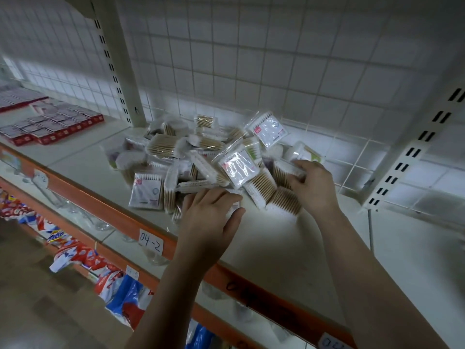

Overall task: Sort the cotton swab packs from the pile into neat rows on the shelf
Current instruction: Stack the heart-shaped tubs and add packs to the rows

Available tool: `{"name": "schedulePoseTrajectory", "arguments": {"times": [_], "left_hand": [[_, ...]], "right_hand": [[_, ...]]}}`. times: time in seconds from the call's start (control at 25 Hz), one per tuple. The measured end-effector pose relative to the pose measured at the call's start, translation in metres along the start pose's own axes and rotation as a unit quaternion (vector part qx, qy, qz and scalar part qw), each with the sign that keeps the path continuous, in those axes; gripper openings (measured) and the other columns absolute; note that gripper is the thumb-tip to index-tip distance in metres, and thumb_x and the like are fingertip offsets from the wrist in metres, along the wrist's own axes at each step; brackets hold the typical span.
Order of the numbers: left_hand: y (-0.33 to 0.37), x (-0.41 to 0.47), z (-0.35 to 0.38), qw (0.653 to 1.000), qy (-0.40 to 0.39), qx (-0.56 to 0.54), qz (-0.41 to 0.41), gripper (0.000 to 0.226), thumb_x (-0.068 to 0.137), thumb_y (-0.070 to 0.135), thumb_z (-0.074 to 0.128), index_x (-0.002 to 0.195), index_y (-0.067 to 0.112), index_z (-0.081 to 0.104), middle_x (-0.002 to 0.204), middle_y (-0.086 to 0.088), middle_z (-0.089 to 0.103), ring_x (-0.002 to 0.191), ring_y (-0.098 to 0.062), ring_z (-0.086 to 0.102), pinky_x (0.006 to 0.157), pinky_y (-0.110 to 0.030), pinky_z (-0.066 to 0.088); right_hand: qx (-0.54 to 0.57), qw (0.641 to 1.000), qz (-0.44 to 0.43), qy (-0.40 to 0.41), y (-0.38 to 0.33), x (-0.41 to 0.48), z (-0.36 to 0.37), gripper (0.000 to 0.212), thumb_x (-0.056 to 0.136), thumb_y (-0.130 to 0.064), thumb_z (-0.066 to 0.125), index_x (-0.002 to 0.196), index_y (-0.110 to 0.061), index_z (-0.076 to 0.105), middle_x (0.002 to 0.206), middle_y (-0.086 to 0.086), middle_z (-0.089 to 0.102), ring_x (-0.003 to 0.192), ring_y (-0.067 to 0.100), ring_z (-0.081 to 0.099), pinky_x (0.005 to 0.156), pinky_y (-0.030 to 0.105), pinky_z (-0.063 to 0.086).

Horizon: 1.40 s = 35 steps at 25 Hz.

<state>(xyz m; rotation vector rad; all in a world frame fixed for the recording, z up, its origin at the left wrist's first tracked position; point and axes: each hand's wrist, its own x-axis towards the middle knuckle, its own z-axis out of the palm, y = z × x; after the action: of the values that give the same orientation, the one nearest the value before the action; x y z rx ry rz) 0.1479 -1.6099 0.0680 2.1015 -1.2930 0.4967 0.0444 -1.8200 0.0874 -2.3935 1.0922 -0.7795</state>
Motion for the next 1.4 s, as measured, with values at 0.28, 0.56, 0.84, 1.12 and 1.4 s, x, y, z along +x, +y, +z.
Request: {"name": "schedulePoseTrajectory", "arguments": {"times": [0.28, 0.56, 0.84, 1.12, 1.4], "left_hand": [[-0.004, 0.004, 0.004, 1.000, 0.002, -0.008, 0.002, 0.029, 0.086, 0.040, 0.048, 0.101, 0.026, 0.068, 0.103, 0.008, 0.065, 0.095, -0.015, 0.056, 0.081, -0.030, 0.031], [0.004, 0.013, 0.009, 1.000, -0.012, -0.022, 0.005, 0.031, 0.086, 0.041, 0.047, 0.102, 0.026, 0.068, 0.105, 0.007, 0.064, 0.097, -0.016, 0.056, 0.080, -0.025, 0.021], [0.014, 0.011, 0.014, 0.999, -0.009, -0.047, 0.018, 0.029, 0.086, 0.040, 0.047, 0.103, 0.027, 0.067, 0.104, 0.009, 0.063, 0.098, -0.015, 0.056, 0.083, -0.025, 0.024], [0.028, 0.012, 0.014, 0.997, -0.005, -0.072, 0.037, 0.028, 0.087, 0.040, 0.047, 0.102, 0.027, 0.067, 0.103, 0.010, 0.061, 0.095, -0.010, 0.051, 0.081, -0.028, 0.027], [0.036, 0.014, 0.010, 0.996, -0.006, -0.078, 0.046, 0.028, 0.087, 0.040, 0.047, 0.103, 0.029, 0.067, 0.103, 0.012, 0.062, 0.095, -0.013, 0.057, 0.083, -0.030, 0.031]], "right_hand": [[0.034, 0.999, 0.023, -0.012, 0.000, 0.003, 0.007, 0.040, 0.084, -0.025, 0.068, 0.122, -0.015, 0.061, 0.111, 0.008, 0.066, 0.094, 0.025, 0.063, 0.083, 0.027, 0.046], [0.218, 0.971, 0.096, -0.005, 0.006, 0.001, -0.007, 0.033, 0.086, -0.007, 0.065, 0.118, -0.016, 0.063, 0.070, 0.004, 0.069, 0.053, 0.019, 0.068, 0.062, 0.035, 0.059], [0.312, 0.944, 0.109, -0.009, 0.012, -0.013, -0.024, 0.027, 0.085, -0.008, 0.067, 0.111, -0.015, 0.061, 0.077, 0.009, 0.070, 0.064, 0.024, 0.071, 0.069, 0.038, 0.058], [0.267, 0.959, 0.094, -0.027, 0.011, -0.036, -0.047, 0.022, 0.076, -0.018, 0.077, 0.093, -0.011, 0.065, 0.073, 0.011, 0.068, 0.058, 0.023, 0.066, 0.060, 0.035, 0.057], [0.197, 0.976, 0.086, -0.023, 0.009, -0.048, -0.054, 0.036, 0.062, -0.042, 0.084, 0.069, -0.017, 0.059, 0.064, -0.008, 0.056, 0.054, 0.003, 0.049, 0.056, 0.024, 0.040]]}}
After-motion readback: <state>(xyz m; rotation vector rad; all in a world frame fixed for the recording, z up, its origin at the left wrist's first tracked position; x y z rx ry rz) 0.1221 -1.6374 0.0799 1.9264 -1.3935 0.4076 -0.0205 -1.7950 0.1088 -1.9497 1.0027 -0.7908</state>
